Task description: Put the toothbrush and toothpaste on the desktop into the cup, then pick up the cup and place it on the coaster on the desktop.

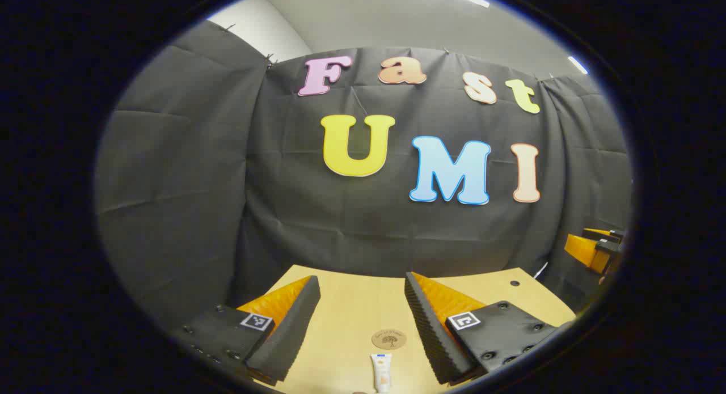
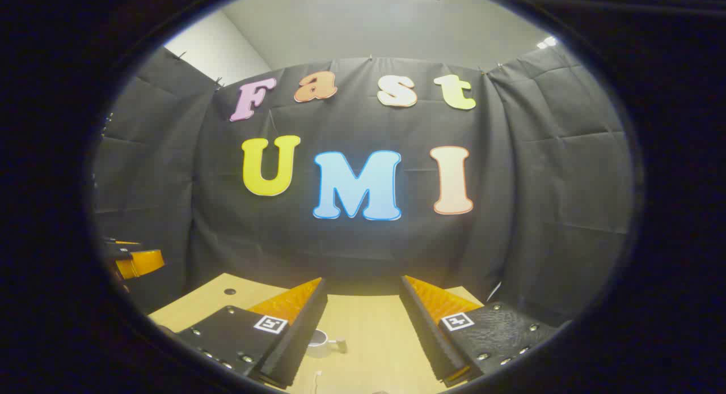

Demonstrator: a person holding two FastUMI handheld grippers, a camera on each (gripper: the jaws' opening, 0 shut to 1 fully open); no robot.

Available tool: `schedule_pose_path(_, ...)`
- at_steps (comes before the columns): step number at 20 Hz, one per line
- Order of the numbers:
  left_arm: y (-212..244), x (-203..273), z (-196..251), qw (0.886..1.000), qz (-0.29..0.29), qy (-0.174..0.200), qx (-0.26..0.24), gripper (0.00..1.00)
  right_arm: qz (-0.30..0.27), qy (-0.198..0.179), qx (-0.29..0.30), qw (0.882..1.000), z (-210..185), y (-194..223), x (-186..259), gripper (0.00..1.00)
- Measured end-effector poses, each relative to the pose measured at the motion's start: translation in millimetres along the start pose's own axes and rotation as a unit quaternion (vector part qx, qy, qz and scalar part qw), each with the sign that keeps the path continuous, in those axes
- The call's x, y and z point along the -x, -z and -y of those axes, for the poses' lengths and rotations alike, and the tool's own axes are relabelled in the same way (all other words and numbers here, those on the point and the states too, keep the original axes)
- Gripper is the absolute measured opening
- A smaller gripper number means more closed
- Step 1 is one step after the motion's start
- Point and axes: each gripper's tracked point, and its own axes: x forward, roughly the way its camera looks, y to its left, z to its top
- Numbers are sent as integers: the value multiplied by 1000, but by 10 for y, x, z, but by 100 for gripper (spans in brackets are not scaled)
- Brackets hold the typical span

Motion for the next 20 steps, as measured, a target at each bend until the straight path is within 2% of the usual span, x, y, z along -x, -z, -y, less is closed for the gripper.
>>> schedule_pose_path(1,-12,-11,24,1000,0,0,-7,92,-2,4,1,1000,79,27,-21,83)
schedule_pose_path(3,-36,-27,105,1000,2,5,-13,92,-13,8,6,1000,136,102,0,83)
schedule_pose_path(4,-41,-34,130,1000,2,6,-14,96,-17,8,8,1000,154,124,11,82)
schedule_pose_path(7,-4,-53,153,1000,-4,3,-12,93,-20,8,13,1000,224,153,25,83)
schedule_pose_path(8,-3,-53,164,1000,-4,3,-10,99,-20,7,17,1000,236,150,29,83)
schedule_pose_path(9,-3,-45,177,1000,-4,2,-9,93,-21,5,21,1000,256,173,31,83)
schedule_pose_path(10,-4,-49,189,1000,-5,2,-9,96,-23,4,24,999,275,179,38,83)
schedule_pose_path(11,8,-52,190,1000,-6,0,-11,93,-23,2,26,999,284,185,42,83)
schedule_pose_path(13,-14,-26,229,1000,-4,-1,-12,99,-21,2,28,999,309,187,46,83)
schedule_pose_path(14,-19,-15,247,1000,-3,-1,-12,99,-23,-1,28,999,306,194,46,83)
schedule_pose_path(16,0,6,286,1000,-6,-2,-15,95,-25,-7,24,999,294,214,41,83)
schedule_pose_path(19,186,-22,344,999,-32,7,-24,92,-39,-9,18,999,282,283,36,83)
schedule_pose_path(20,340,-41,373,998,-55,15,-31,96,-58,-3,18,998,297,388,36,83)
